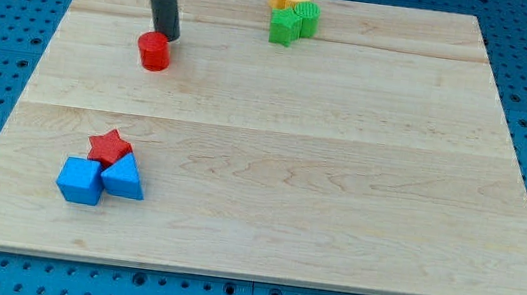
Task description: Push the red circle closer to the red star
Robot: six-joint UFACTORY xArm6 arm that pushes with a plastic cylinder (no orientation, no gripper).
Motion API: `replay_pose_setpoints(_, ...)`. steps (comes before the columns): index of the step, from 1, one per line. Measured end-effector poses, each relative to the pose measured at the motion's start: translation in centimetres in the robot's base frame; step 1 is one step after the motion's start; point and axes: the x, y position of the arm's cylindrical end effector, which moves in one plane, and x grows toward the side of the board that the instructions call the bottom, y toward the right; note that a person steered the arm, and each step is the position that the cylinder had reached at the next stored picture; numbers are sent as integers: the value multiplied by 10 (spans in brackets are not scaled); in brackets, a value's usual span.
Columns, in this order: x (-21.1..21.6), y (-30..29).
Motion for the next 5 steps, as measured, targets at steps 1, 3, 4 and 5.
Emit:
replay_pose_setpoints(1, 13, -3)
replay_pose_setpoints(3, 46, -4)
replay_pose_setpoints(4, 74, -7)
replay_pose_setpoints(5, 99, -7)
